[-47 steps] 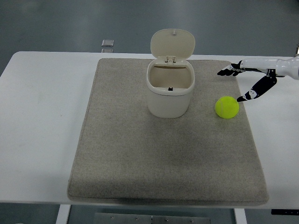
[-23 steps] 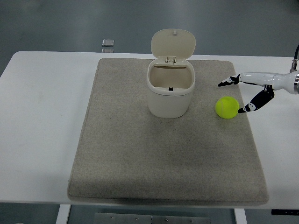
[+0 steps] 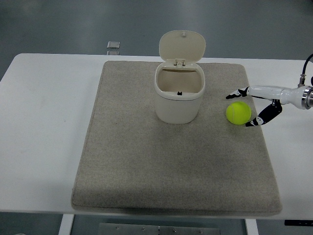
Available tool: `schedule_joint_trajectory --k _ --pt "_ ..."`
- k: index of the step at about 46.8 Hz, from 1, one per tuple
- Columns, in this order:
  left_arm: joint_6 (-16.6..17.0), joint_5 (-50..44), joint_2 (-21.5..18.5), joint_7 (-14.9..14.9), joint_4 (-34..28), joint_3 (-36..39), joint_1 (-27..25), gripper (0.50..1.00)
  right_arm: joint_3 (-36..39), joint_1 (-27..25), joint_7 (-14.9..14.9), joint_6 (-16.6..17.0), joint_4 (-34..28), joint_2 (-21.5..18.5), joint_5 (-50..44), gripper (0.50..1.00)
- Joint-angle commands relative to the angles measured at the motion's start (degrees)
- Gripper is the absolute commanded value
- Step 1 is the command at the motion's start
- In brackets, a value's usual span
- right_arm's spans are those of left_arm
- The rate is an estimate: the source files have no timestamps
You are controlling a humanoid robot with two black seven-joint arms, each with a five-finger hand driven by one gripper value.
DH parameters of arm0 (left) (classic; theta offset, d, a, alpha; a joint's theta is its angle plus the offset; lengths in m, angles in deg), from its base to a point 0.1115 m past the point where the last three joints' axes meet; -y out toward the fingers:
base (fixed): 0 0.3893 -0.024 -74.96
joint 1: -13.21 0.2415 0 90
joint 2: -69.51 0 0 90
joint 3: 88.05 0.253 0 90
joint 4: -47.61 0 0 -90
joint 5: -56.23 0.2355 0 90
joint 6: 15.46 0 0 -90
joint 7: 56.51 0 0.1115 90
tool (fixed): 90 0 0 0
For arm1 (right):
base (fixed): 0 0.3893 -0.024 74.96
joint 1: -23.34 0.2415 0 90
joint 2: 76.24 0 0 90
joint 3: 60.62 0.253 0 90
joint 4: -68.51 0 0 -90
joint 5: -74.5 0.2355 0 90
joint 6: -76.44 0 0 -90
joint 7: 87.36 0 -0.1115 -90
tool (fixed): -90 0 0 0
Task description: Pick up the tennis ball and place it in the box.
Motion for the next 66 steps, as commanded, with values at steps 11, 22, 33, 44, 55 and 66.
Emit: schedule_joint_trajectory --k 11,22,33,44,55,66 --pt "0.0 0.0 0.0 0.0 0.0 -0.08 0.0 0.996 -0.01 -0.63 -0.26 -0.23 -0.08 -0.42 0.0 0.895" --pt "0.0 0.0 0.0 0.0 0.0 -0.08 0.0 0.996 0.08 -1.15 -0.35 -0.32 -0.87 -0.51 0.0 0.834" --pt "0.0 0.0 0.0 0.0 0.0 -0.08 0.0 0.996 0.08 -1.15 -0.35 -0.32 -0.95 -1.12 0.0 0.829" --pt "0.0 0.0 0.0 0.0 0.0 -0.08 0.0 0.996 0.08 -1.07 -0.35 -0.14 -0.95 -1.74 0.0 0.829" --pt "0.0 0.0 0.0 0.0 0.0 0.01 0.0 0.996 0.17 -0.98 -1.05 0.3 -0.95 -1.74 0.08 0.842" --pt "0.0 0.0 0.0 0.0 0.0 -0.08 0.0 0.996 0.17 -0.98 -1.14 0.21 -0.95 -2.53 0.08 0.832"
